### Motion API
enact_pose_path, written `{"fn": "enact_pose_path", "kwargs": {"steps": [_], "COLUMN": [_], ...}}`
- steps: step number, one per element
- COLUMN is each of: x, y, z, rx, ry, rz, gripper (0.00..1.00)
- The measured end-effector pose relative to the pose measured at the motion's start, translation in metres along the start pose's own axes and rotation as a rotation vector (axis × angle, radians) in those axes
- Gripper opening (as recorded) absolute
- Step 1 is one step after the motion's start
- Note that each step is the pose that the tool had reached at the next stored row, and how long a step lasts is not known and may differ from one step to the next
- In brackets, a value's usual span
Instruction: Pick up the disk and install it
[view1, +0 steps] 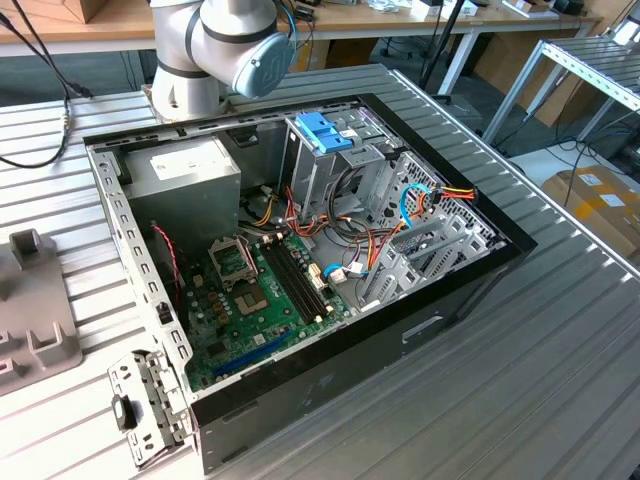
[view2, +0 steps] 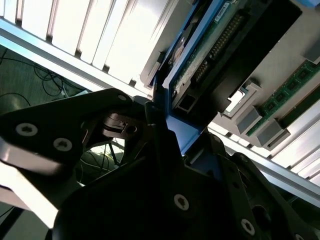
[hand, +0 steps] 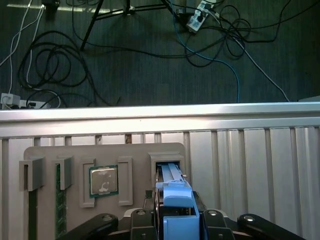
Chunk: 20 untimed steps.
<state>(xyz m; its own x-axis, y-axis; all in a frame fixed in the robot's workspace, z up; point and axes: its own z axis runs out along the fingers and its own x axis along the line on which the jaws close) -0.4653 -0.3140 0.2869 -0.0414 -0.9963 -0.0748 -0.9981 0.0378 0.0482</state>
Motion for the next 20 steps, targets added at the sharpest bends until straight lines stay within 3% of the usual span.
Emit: {"fn": "enact_pose_path", "kwargs": {"steps": [16,18,20], "x": [0.0,-0.0005,-0.0009], "y": [0.0,0.0003,0.0005], "z": [0.0,-0.0069,-0.0118], "rx": [0.0,-0.0005,-0.0008], "ry": [0.0,-0.0127,-0.0181], "rz": [0.0,-0.001,-0.001], "gripper": [0.38,0.38,0.37]}}
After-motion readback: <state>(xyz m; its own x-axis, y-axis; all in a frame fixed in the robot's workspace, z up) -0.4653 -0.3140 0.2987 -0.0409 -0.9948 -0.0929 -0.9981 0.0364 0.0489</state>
